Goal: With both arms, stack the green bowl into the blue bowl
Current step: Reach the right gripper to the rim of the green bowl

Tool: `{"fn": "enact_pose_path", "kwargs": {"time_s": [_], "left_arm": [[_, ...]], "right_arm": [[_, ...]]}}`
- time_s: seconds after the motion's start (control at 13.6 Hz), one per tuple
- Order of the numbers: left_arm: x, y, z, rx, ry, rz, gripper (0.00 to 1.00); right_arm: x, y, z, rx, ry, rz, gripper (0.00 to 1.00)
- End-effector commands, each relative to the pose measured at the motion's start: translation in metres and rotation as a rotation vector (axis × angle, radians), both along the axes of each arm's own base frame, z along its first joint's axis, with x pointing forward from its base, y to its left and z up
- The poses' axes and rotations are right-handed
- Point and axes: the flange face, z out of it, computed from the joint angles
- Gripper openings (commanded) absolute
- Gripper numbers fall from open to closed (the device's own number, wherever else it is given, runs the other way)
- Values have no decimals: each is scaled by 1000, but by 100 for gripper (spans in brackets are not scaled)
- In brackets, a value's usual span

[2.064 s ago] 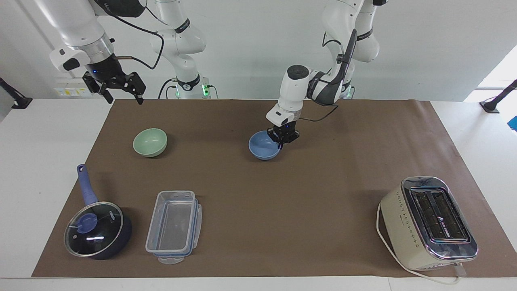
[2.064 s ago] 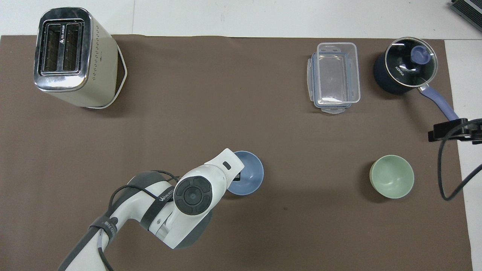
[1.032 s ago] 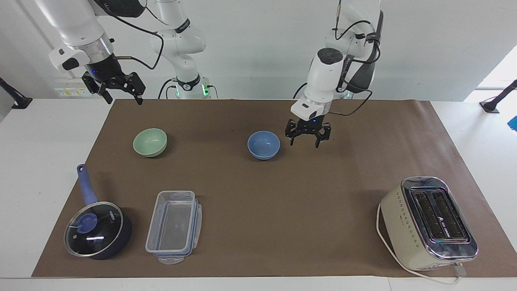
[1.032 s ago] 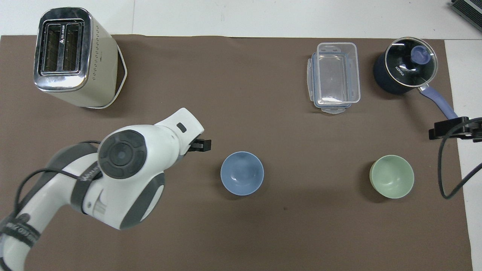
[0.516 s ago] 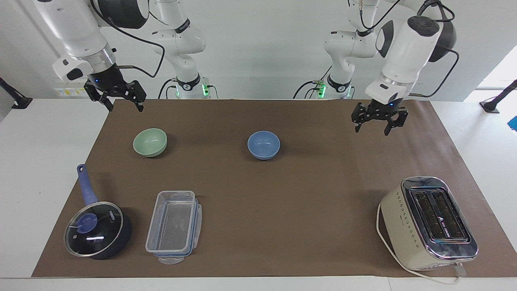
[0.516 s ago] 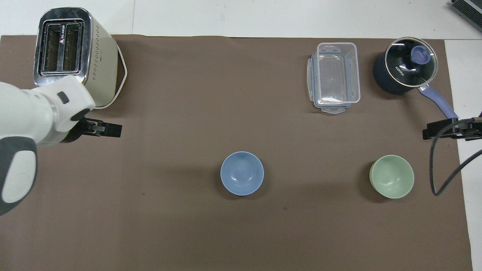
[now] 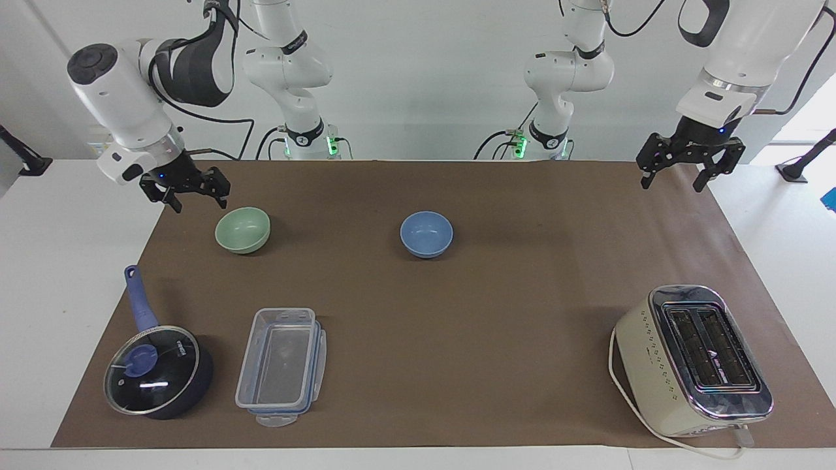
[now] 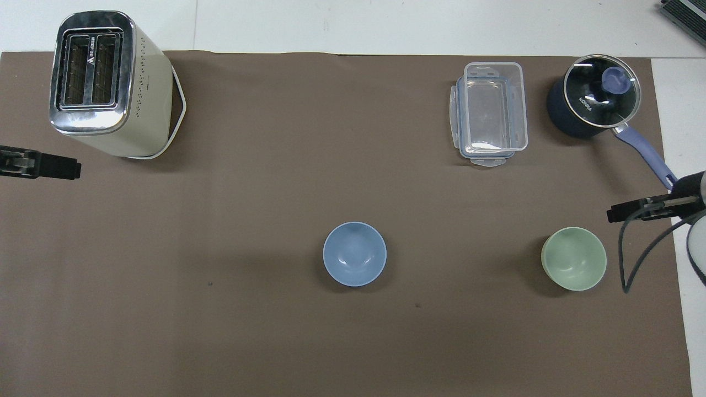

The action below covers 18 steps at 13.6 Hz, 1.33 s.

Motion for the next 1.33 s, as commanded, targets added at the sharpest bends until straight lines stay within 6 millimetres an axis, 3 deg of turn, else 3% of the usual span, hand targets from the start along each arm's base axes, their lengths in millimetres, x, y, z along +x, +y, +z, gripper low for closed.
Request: {"fn": "enact_pose_path", "kwargs": {"time_s": [0.0, 0.22, 0.37, 0.59, 0.81, 0.88, 0.96, 1.03, 1.11, 1.25], "left_arm": [[14, 2, 12, -2, 36, -7, 100], [2, -5, 24, -7, 20, -17, 100], [-6, -12, 19, -5, 44, -27, 100], [-16, -12, 16, -1, 112, -24, 100], [-11, -6, 14, -28, 118, 3, 100], [-10, -4, 16, -38, 115, 9, 100], [-11, -2, 18, -35, 115, 11, 100], [-12, -1, 21, -32, 112, 13, 100], [-11, 0, 23, -28, 107, 15, 100], [-12, -1, 24, -23, 105, 14, 100]], "right_arm": [[-20, -17, -45, -9, -16, 64, 100], [-36, -21, -83, -3, -4, 90, 100], [-48, -38, -114, -9, -24, 129, 100], [-60, -47, -140, -11, -25, 137, 100], [-62, -48, -149, -7, -17, 155, 100], [-64, -47, -153, -4, -10, 165, 83], [-65, -47, -153, -3, -7, 176, 49], [-65, -47, -153, -1, -3, 172, 6], [-66, -46, -154, 0, 1, 169, 0], [-61, -44, -154, -1, 5, 179, 0]]}}
